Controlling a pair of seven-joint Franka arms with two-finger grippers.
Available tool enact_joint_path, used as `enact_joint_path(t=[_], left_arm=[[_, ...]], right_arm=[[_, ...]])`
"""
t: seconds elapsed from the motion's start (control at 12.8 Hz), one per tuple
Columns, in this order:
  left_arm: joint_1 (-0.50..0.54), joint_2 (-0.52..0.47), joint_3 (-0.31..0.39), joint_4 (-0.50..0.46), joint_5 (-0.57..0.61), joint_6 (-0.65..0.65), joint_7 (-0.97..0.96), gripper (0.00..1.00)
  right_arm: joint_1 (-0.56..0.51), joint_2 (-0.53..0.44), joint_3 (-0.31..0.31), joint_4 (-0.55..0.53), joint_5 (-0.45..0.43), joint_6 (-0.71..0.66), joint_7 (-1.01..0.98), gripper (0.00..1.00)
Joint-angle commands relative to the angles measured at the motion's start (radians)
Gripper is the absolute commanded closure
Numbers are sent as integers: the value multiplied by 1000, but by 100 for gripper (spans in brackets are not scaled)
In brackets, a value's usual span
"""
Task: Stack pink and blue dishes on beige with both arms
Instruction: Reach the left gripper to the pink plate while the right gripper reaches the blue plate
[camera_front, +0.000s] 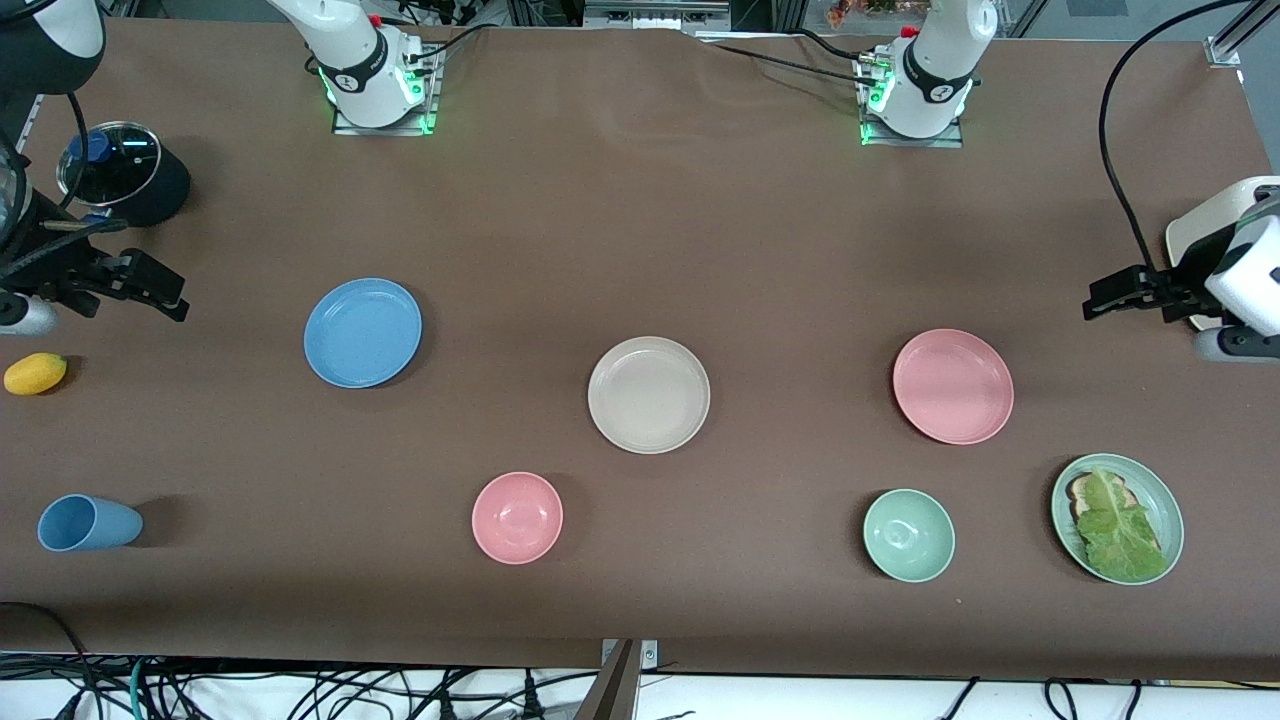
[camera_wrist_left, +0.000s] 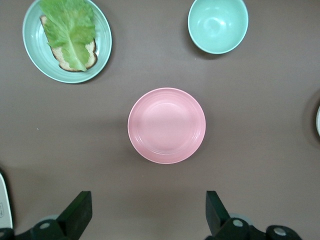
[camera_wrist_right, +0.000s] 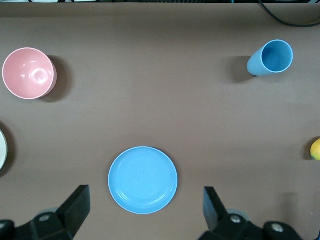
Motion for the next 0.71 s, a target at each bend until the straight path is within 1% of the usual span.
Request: enact_joint_path(t=[0.0, 0.16, 0.31, 0.39, 0.47, 0.63], left_arm=[[3, 98, -3, 21, 22, -1, 4, 0], [3, 184, 0, 22, 22, 4, 0, 0], [10, 278, 3, 39, 22, 18, 1, 0], [10, 316, 5, 39, 25, 57, 1, 0], [10, 333, 5, 27, 46, 121, 1, 0], [13, 372, 5, -11, 120, 206, 3, 0]], right_arm=[[-2, 10, 7, 1, -13, -1, -13, 0], [-5, 47, 9, -5, -3, -29, -16, 0], [-2, 48, 10, -6, -6, -56, -17, 0], [-1, 47, 13, -5, -6, -70, -17, 0], [-1, 45, 15, -5, -6, -73, -17, 0], [-1, 45, 15, -8, -3, -76, -31, 0]])
